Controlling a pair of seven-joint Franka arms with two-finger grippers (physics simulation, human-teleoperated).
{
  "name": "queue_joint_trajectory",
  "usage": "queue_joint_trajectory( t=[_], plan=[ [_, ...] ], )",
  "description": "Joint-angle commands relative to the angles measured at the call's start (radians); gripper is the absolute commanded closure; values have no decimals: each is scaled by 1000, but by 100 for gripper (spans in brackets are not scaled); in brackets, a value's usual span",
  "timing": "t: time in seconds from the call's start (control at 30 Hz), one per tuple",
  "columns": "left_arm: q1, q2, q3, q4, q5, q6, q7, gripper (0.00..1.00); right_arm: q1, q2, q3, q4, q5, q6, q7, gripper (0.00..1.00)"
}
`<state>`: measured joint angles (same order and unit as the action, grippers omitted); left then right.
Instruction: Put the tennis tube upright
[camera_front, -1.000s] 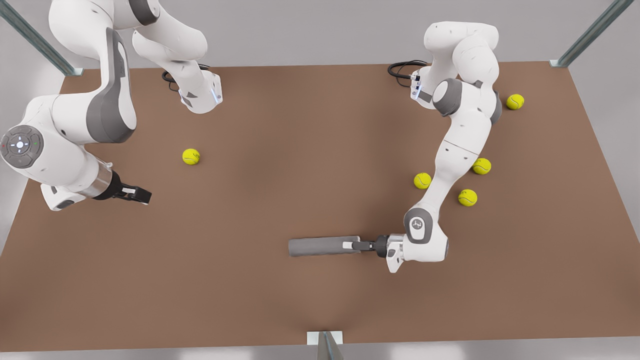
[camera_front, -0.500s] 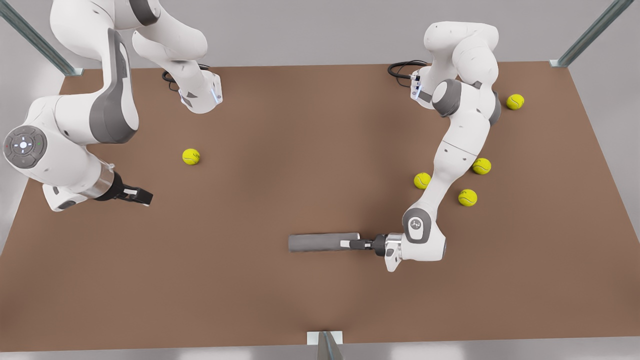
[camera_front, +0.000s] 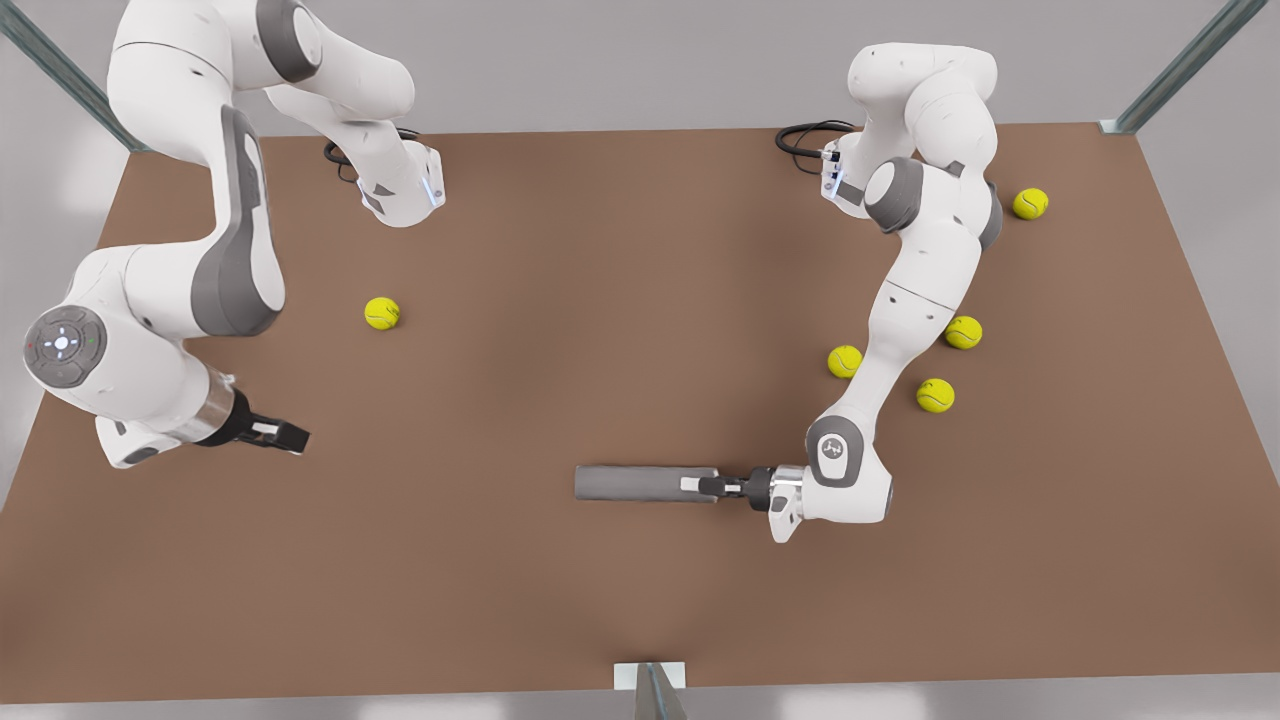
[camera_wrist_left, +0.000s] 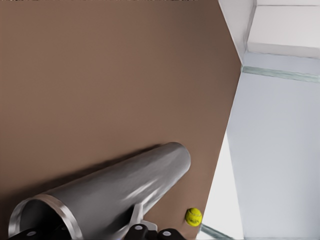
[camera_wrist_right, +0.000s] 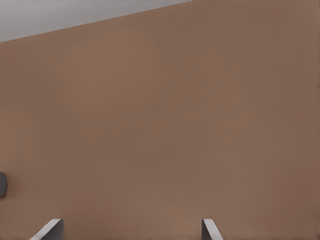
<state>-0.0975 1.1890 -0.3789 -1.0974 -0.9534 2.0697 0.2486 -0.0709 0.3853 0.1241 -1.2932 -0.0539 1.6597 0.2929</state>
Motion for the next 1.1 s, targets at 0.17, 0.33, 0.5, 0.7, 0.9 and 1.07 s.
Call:
queue_joint_trajectory(
  t=[0.17,0.33,0.5,0.7,0.9,1.07],
  plan=[
    [1,-19,1,1,1,-17,-5,56,-4,0,0,2,0,0,0,0],
    [-1,-34,1,1,18,-29,-18,61,-6,0,0,2,-1,0,2,0],
    [-2,-54,1,-1,33,-42,-48,67,-6,0,0,2,-1,0,2,0],
    [-25,-75,3,-1,53,-62,-95,75,-6,0,0,2,-1,0,5,0],
    [-27,-86,5,-1,68,-75,-115,78,-7,0,0,6,-1,0,5,0],
    [-27,-98,9,-1,67,-97,-118,78,-4,0,0,6,-1,0,5,0]
  ],
)
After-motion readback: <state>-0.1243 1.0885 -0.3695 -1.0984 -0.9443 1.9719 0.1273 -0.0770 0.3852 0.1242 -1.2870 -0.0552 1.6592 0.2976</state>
